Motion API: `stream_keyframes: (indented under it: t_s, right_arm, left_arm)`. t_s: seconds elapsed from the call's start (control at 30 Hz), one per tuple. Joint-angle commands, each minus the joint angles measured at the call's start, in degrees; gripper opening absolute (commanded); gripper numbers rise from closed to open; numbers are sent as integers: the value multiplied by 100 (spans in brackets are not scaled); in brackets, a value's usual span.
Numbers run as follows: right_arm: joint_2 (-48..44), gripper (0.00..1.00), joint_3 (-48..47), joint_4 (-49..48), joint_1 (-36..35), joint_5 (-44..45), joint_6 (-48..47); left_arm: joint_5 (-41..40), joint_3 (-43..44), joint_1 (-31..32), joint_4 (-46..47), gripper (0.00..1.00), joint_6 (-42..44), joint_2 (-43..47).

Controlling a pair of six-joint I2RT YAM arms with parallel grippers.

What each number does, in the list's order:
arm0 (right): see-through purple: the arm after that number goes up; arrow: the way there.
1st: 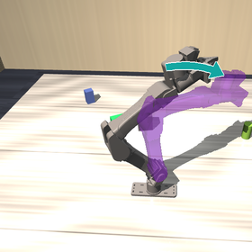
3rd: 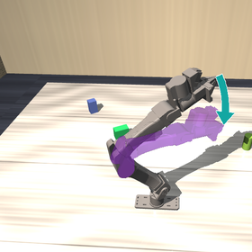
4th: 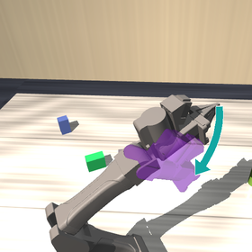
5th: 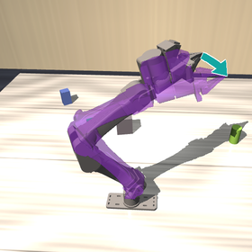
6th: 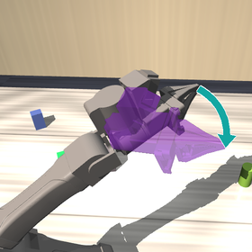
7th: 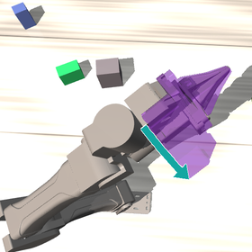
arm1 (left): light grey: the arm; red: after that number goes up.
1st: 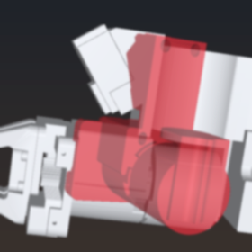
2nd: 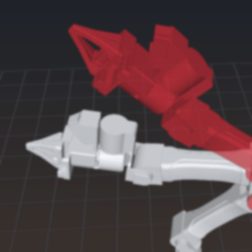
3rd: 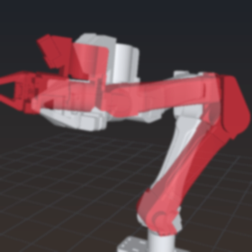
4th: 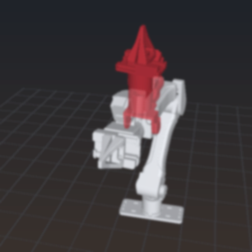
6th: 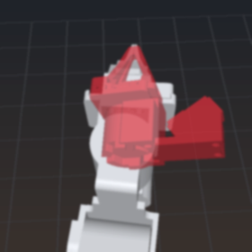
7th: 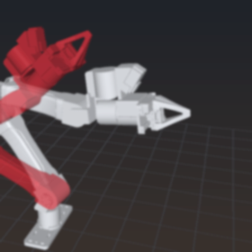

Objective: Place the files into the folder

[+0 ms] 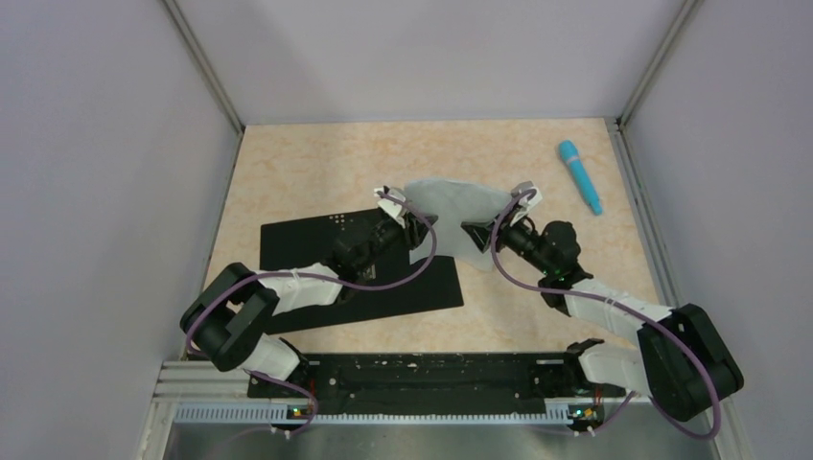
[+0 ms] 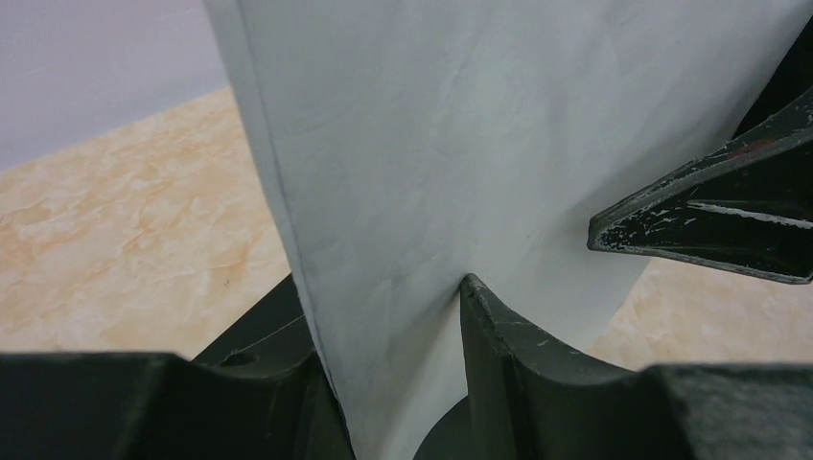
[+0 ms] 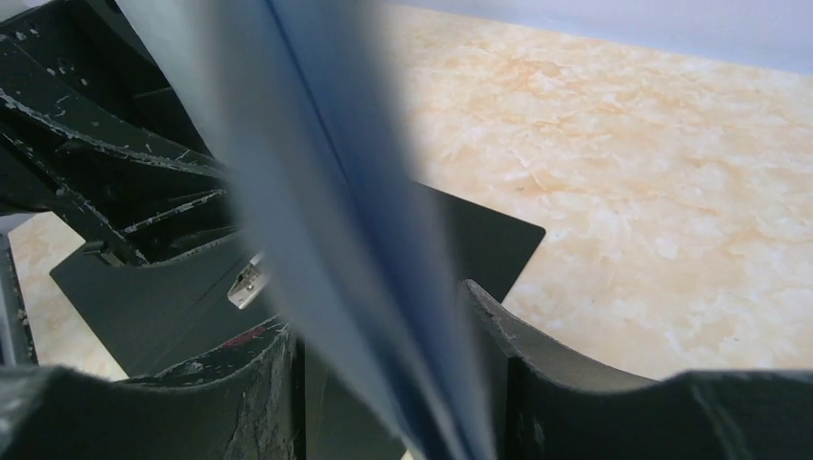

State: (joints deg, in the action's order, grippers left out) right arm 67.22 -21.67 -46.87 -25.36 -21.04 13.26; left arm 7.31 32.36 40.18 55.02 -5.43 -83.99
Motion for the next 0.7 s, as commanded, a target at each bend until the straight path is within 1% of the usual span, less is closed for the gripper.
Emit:
stream_keyframes:
  t_s: [0.0, 0.1, 0.13, 0.2, 0.27, 0.33, 0.37, 0.4, 0.43, 0.5, 0.53, 0.57, 0.67]
  right_arm:
    - [-208, 50, 73, -199, -59, 41, 41]
    - [-197, 50, 111, -240, -56, 25, 68]
    - [-185, 50, 106, -255, -57, 5, 75]
    - [-163, 47, 95, -274, -58, -22, 86]
    - [-157, 41, 86, -287, -57, -43, 110]
    - [-151, 29, 23, -284, -56, -94, 122]
    - [-175, 24, -25, -245, -56, -137, 139]
    - [-203, 21, -91, -172, -58, -168, 152]
    - [-240, 20, -184, -51, -59, -211, 154]
    - [-384, 21, -410, 297, -59, -320, 125]
    - [-511, 24, -541, 517, -57, -392, 84]
    - [-607, 27, -688, 810, -56, -456, 44]
    - [-887, 35, -1132, 1431, -56, -649, -66]
  left_arm:
    - [127, 145, 16, 89, 44, 12, 25]
    - [202, 216, 22, -6, 40, 3, -14]
    - [218, 237, 19, -13, 36, -1, -35]
    - [262, 279, 17, -20, 28, -25, -83]
    - [299, 324, 22, -38, 19, -36, -123]
    - [307, 382, 23, -59, 9, -58, -133]
    - [306, 427, 18, -73, 3, -77, -128]
    - [335, 481, 18, -196, 0, -81, -82]
    - [415, 573, 20, -375, 0, -75, -8]
    - [553, 777, 10, -905, 0, 24, 227]
    - [647, 900, 1, -1206, 0, 87, 435]
    - [750, 1044, -1, -1623, 0, 179, 628]
    - [719, 1695, -42, -3084, 0, 218, 1153]
